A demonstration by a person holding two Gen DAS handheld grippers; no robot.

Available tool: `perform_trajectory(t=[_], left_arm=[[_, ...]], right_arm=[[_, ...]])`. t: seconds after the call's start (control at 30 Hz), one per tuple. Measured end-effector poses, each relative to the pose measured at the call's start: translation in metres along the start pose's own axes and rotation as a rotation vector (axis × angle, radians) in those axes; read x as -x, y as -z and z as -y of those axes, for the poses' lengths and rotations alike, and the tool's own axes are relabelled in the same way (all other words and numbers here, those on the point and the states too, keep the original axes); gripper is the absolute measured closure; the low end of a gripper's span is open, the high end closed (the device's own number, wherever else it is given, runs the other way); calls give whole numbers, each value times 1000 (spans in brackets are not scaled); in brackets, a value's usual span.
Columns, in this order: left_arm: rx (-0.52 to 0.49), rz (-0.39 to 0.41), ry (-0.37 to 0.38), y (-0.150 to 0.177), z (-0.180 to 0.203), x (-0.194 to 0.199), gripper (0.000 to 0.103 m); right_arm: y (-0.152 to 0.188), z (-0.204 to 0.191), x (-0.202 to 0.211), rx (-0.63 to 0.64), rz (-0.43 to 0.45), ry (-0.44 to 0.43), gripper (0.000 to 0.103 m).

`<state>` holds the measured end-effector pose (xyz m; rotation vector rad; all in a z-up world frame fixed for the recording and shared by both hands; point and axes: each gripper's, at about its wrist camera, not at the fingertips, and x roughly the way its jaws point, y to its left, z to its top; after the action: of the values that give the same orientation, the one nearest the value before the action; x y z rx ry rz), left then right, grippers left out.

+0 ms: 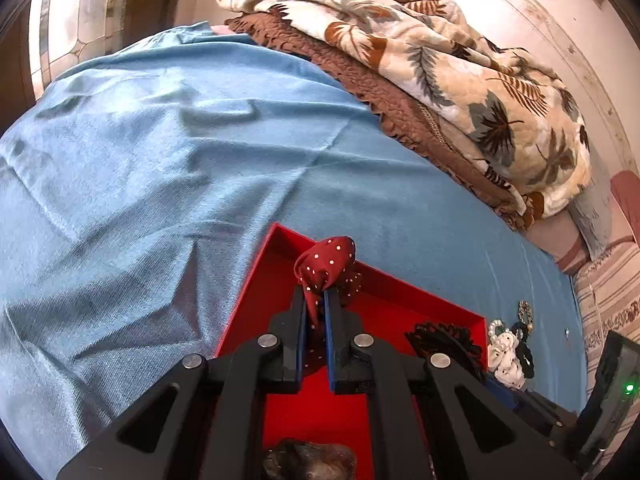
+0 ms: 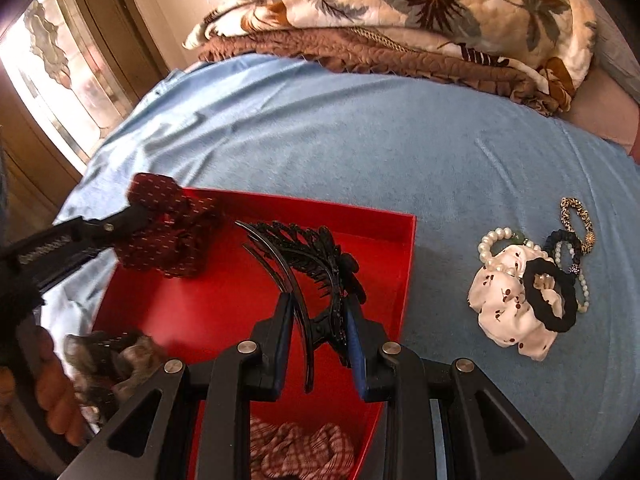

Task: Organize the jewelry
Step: 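Place polka-dot scrunchie in red box with left tool while right places claw clip, then grasp white cherry-print scrunchie with left tool while right tool grasps black hair tie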

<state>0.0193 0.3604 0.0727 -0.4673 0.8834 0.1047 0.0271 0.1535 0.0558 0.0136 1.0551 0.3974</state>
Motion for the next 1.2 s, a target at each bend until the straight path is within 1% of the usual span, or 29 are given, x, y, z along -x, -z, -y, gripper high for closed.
perform_trajectory(t=[0.2,0.3,0.4,0.47,0.5,0.57,0.6,0.63,0.7,0.73,0.87,1.0,1.07,1.13,1.2], left_arm=[[28,1,-9,-2,-6,-2,96],[37,3,-14,-1,-8,-2,89],[41,15,-9,-2,-8,2,79],[41,29,-3,-2,-7,6,69],[39,38,0,-2,-6,8,67],[37,49,6,-2,-5,11,59],[36,55,10,-2,-4,13,58],[34,62,15,-2,-3,16,56],[29,74,25,-1,-2,20,53],[27,80,30,-1,-2,23,51],[16,97,34,2,2,31,45],[6,103,34,7,5,36,44],[4,103,36,10,6,39,44],[-1,107,39,15,9,42,44],[-10,111,41,21,12,46,44]], right_arm=[[-3,2,-7,0,-1,24,75],[-4,0,-9,15,3,40,75],[-3,0,-10,14,1,45,75],[-3,0,-9,10,4,44,75],[-3,0,-8,9,4,45,75],[-3,1,-7,8,10,39,70],[-3,0,-5,9,16,41,63],[-4,-1,-3,10,24,43,54],[-4,-3,2,14,42,41,48],[-5,-4,5,18,47,37,48],[-3,-9,21,35,69,18,48],[4,-3,45,44,103,3,48],[11,8,60,30,121,-8,46],[20,22,75,15,139,-4,43],[31,41,89,-4,152,6,43]])
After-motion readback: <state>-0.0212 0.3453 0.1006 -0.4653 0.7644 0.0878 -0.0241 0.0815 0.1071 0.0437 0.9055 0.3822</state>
